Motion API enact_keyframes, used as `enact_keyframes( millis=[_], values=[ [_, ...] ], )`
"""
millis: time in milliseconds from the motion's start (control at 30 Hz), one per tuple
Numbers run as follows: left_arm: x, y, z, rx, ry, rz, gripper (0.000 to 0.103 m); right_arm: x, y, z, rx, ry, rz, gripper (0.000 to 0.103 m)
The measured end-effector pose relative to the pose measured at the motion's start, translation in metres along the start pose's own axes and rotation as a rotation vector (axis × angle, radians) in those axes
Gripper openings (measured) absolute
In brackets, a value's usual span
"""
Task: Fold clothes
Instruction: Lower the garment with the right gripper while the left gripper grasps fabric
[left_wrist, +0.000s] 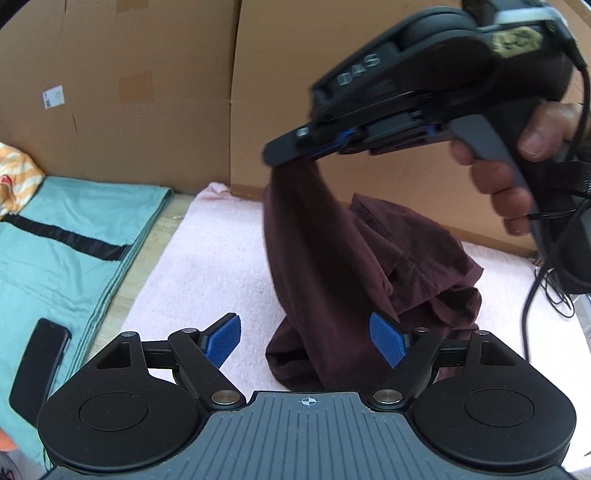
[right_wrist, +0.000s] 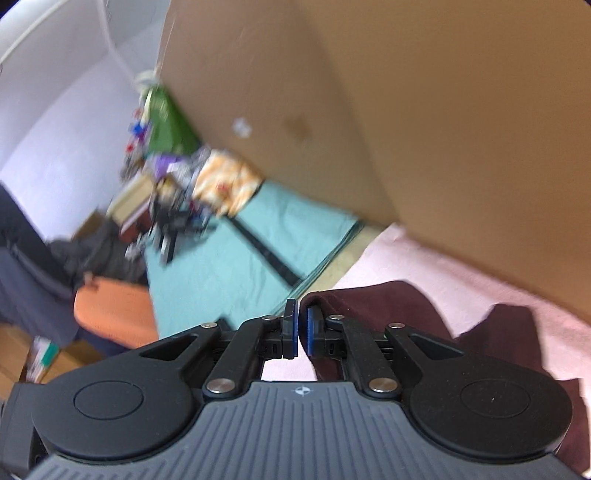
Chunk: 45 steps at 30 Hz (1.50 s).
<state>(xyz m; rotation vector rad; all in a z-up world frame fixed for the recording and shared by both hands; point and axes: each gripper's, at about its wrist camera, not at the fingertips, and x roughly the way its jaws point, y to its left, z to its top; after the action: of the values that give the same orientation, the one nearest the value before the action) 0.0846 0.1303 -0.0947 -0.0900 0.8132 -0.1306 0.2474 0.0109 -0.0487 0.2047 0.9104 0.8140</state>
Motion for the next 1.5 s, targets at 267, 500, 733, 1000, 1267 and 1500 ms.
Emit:
enact_keyframes(
  millis=[267, 500, 733, 1000, 1267, 1500],
  values=[
    [0.007, -0.006, 0.002, 0.0, 0.015, -0.024, 0.087, -0.002, 0.006, -0.015, -0.04, 0.046, -0.076, 0.044],
    [0.028, -0.022, 0.016, 0.051, 0.017, -0.068, 0.087, -0.083, -0.024, -0.046, -0.069, -0.103, -0.259, 0.049],
    [0.075, -0.058, 0.031, 0.205, 0.05, -0.15, 0.087, -0.105, -0.073, -0.124, 0.067, -0.09, -0.447, 0.052],
    [0.121, -0.096, 0.026, 0.339, 0.142, -0.207, 0.087, -0.097, -0.09, -0.182, 0.145, -0.057, -0.56, 0.052],
    [0.146, -0.111, 0.021, 0.342, 0.159, -0.147, 0.087, -0.087, -0.129, -0.19, 0.356, -0.095, -0.571, 0.049],
    [0.152, -0.109, 0.024, 0.329, 0.135, -0.054, 0.028, -0.072, -0.135, -0.189, 0.389, -0.071, -0.573, 0.011]
  ],
)
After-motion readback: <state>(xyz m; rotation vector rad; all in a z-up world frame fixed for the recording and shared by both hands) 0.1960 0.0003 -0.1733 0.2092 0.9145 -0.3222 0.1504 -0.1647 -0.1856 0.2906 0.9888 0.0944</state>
